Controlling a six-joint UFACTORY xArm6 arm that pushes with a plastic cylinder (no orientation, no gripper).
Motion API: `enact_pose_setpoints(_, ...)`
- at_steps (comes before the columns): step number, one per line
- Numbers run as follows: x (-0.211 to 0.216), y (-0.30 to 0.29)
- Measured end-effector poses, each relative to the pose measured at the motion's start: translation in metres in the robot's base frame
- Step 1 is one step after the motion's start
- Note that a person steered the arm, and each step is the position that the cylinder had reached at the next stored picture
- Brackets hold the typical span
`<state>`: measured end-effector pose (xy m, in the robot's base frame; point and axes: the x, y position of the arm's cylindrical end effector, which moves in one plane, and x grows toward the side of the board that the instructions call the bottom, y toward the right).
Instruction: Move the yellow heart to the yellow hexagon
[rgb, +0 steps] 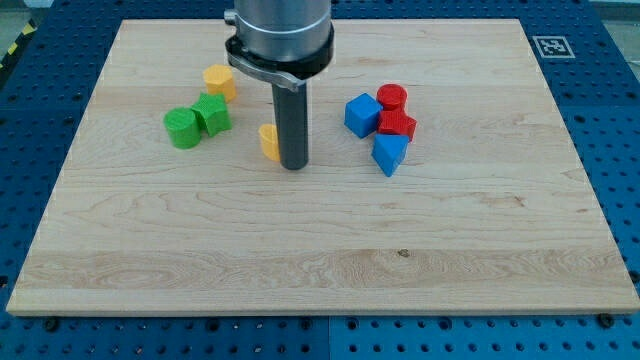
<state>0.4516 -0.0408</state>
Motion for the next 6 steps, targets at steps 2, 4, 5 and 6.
enact_pose_setpoints(2,-0.037,-0.034)
enact_pose_setpoints(4,-0.066,-0.059)
enact_pose_setpoints(5,-0.061,-0.059)
enact_pose_setpoints(6,-0.021,-0.054)
